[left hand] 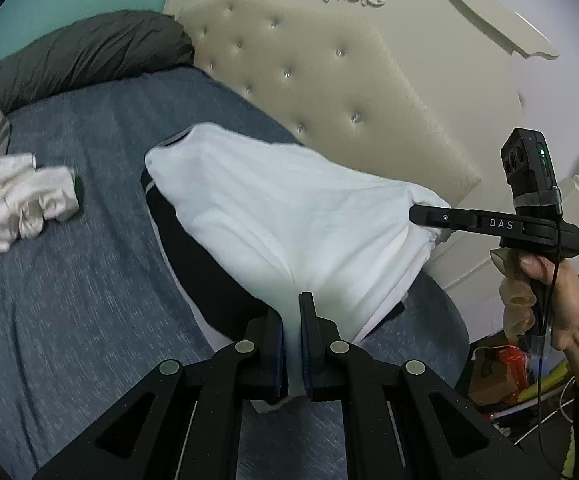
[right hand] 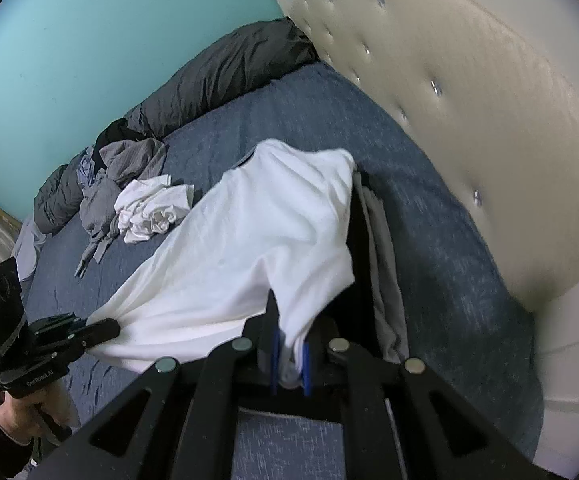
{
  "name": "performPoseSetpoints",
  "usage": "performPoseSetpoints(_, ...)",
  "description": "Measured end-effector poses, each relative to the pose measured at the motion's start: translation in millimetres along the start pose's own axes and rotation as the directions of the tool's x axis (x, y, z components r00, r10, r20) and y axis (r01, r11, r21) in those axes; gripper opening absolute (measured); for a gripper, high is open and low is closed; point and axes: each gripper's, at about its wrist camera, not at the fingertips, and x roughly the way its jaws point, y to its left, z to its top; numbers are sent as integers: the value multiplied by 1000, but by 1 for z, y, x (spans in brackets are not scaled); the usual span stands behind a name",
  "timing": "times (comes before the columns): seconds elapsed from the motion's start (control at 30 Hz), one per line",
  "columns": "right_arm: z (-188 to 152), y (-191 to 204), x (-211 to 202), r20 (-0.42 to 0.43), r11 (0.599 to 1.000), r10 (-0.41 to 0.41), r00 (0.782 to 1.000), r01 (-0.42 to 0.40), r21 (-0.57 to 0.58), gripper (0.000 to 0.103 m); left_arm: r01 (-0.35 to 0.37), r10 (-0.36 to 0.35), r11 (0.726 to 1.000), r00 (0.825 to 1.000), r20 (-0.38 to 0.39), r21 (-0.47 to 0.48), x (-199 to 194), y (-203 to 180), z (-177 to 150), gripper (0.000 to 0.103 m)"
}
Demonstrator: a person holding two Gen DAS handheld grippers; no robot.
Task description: Fold clothes
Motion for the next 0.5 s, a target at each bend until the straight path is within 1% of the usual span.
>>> performPoseSetpoints(0.3, -34, -23, 15, -60, 999, 1, 998, 2, 44, 7, 20, -22, 998, 999, -33, -61, 23, 5, -32, 7)
performPoseSetpoints(0.5, -48, -32, 23, -73, 998, 6, 997, -1, 67, 7, 12, -14, 998, 999, -49, -54, 32, 4, -43, 7)
